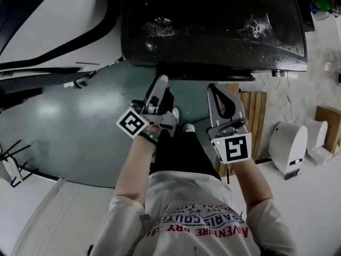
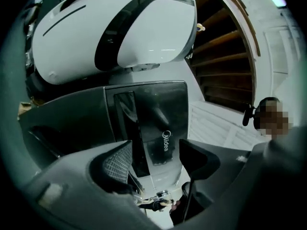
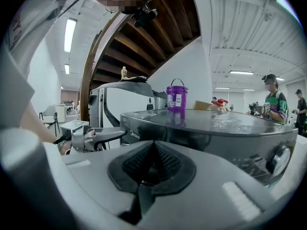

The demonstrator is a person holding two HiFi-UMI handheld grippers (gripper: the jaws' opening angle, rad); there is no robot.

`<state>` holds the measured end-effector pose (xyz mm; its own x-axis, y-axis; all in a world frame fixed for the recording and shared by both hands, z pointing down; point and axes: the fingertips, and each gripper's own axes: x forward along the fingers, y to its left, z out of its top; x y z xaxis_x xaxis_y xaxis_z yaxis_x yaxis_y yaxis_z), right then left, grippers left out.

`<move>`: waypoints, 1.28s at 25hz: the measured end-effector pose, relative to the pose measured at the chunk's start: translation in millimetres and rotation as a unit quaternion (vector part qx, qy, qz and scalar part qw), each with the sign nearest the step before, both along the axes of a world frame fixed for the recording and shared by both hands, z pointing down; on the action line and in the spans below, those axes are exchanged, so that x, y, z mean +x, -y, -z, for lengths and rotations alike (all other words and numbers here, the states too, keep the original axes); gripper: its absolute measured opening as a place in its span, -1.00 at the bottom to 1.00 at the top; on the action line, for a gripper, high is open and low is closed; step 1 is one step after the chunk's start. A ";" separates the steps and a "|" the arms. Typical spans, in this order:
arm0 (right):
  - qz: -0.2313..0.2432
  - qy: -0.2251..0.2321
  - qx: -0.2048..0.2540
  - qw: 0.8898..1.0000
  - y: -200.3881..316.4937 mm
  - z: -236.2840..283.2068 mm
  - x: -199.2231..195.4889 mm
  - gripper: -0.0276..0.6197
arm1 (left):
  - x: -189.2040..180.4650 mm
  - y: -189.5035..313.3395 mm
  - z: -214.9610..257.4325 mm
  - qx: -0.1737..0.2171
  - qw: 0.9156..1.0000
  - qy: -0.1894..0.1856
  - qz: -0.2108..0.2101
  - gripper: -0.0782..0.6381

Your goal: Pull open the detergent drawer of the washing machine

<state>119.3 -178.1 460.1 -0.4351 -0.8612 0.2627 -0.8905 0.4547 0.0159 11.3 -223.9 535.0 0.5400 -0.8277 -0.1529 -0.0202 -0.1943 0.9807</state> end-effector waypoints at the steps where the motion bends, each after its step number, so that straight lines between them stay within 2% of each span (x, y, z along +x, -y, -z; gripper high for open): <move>1: 0.005 0.000 -0.001 1.000 0.7 -3.3 -1.7 -0.91 | -0.9 2.5 0.1 0.005 1.000 -0.011 0.008 0.11; 7: 0.043 0.002 -0.001 0.999 -1.0 -18.9 -14.1 -0.91 | 0.0 13.1 -3.1 0.036 0.998 -0.038 0.031 0.11; 10: 0.043 0.007 -0.007 0.999 -0.5 -27.4 -14.7 -0.91 | 0.6 20.1 2.4 0.057 0.997 -0.045 0.036 0.10; 13: 0.039 0.012 -0.006 0.999 3.1 -32.8 -12.9 -0.91 | 1.7 26.1 8.5 0.079 0.995 -0.046 0.034 0.00; 17: 0.034 0.015 -0.003 0.999 7.5 -38.1 -9.9 -0.91 | 2.3 29.0 15.9 0.107 0.992 -0.053 0.030 0.04; 21: 0.028 0.015 -0.005 0.999 10.0 -44.1 -6.3 -0.91 | 1.3 29.7 16.7 0.114 0.991 -0.057 0.042 0.02; 24: 0.032 -0.001 0.002 0.999 7.9 -50.7 -0.8 -0.91 | 0.8 29.6 15.4 0.116 0.990 -0.060 0.054 -0.01; 32: 0.046 -0.009 0.002 0.999 -0.2 -57.9 -3.6 -0.91 | -0.4 28.0 13.7 0.117 0.989 -0.064 0.058 -0.06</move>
<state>115.7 -177.8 518.0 -0.5081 -0.8189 0.2668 -0.8443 0.5348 0.0334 10.9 -251.9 521.3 0.4075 -0.8168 -0.4083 0.0663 -0.4195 0.9053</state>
